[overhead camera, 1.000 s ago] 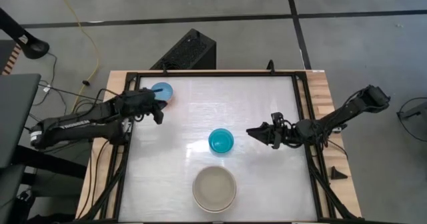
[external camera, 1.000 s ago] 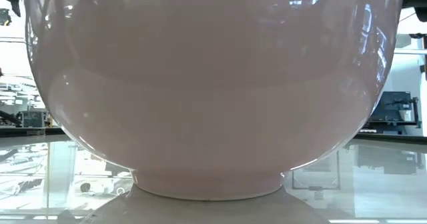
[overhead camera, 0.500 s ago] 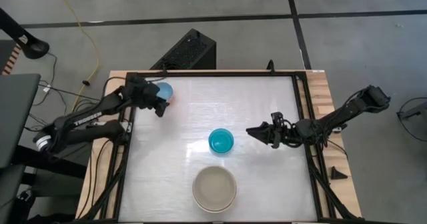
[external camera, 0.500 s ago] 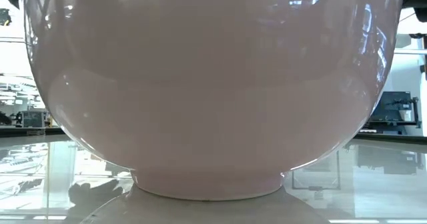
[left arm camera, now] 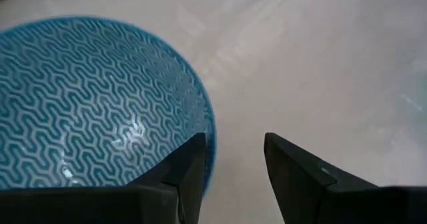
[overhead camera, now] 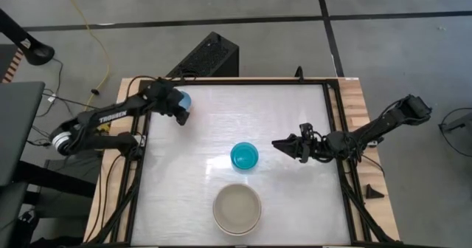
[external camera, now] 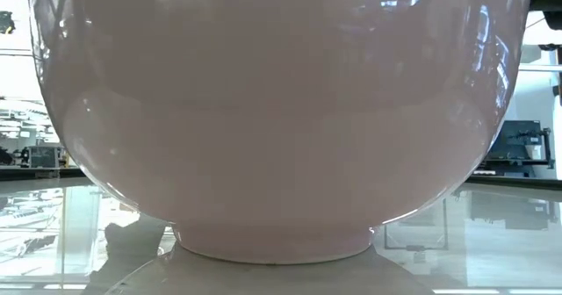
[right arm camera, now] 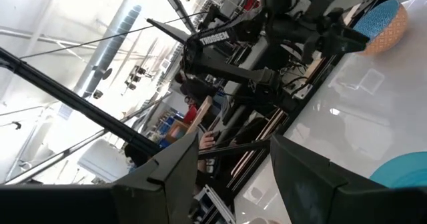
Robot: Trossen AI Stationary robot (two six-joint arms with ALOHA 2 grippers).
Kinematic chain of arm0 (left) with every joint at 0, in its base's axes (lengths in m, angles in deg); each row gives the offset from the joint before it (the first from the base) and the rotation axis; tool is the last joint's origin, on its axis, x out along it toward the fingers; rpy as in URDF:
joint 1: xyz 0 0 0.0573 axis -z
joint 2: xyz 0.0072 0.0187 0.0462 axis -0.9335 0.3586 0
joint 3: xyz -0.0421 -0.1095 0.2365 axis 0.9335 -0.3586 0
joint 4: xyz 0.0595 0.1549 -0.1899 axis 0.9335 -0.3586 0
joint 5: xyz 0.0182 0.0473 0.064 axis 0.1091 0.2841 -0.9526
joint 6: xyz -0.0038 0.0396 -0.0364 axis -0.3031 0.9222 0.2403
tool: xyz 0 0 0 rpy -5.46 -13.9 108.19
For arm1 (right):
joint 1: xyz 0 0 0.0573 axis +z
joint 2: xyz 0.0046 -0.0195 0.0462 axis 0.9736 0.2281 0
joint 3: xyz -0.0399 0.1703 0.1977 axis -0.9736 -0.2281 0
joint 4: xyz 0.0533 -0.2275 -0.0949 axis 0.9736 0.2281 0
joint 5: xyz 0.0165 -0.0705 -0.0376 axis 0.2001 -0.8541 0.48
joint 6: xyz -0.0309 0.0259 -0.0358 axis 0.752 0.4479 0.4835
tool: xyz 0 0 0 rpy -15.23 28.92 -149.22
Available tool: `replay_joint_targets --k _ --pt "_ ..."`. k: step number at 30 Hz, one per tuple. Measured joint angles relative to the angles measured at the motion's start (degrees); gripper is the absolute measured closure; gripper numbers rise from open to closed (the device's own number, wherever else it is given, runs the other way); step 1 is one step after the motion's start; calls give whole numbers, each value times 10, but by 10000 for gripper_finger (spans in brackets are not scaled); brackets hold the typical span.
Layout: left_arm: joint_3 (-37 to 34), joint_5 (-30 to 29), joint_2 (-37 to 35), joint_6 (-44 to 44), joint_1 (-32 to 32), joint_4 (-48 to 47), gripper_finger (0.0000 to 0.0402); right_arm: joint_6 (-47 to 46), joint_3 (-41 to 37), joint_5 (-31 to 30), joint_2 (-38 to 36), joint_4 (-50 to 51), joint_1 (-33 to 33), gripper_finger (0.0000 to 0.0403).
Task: Nest bowls inside each other
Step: Stack the blue patterned bowl on top of the gray bowl
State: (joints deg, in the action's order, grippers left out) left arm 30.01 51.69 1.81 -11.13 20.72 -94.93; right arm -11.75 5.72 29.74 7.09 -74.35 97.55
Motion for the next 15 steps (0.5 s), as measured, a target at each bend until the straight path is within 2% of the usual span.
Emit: replay_joint_targets --k 8,10,13,15 --pt "31 -8 85 4 0 -8 270 -8 0 0 0 0 2 182" --pt "45 -9 95 13 0 -24 295 -9 0 0 0 0 2 182" --pt "63 -6 97 38 1 -49 367 -11 0 0 0 0 2 182" --pt "75 -12 92 48 3 -60 387 -10 0 0 0 0 2 182"
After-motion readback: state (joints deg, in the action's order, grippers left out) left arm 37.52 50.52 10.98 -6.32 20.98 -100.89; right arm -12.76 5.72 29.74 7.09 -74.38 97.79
